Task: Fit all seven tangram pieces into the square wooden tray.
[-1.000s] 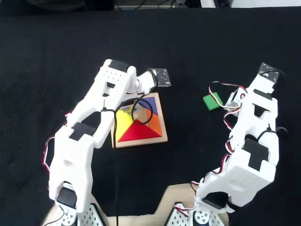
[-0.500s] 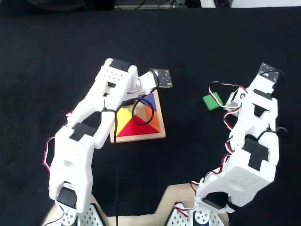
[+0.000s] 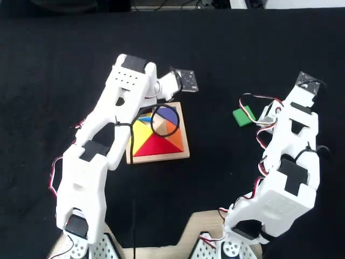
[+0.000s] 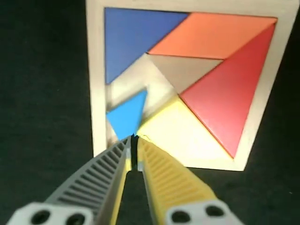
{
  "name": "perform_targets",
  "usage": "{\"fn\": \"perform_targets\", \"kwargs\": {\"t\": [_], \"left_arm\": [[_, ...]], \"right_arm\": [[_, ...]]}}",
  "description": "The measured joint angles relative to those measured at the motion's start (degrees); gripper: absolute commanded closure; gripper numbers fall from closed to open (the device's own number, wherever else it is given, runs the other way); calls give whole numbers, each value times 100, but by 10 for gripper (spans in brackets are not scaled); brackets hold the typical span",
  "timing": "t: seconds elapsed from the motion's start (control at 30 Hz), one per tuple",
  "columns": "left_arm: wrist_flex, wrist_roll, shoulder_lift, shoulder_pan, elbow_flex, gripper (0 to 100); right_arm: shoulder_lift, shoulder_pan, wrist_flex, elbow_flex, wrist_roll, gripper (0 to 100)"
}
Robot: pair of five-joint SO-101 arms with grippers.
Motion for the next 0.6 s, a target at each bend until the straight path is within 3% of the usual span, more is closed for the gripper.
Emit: {"fn": "perform_targets", "kwargs": {"t": [0.1, 0.27, 0.47, 0.6], "left_arm": [[0, 0, 0, 0, 176, 821], [-387, 246, 0, -211, 387, 819], [-554, -457, 0, -264, 695, 818], [-1020, -536, 0, -264, 826, 817]], "right_arm": [[0, 0, 0, 0, 0, 987], [0, 0, 0, 0, 0, 987], [0, 0, 0, 0, 0, 987], [0, 0, 0, 0, 0, 987]]}}
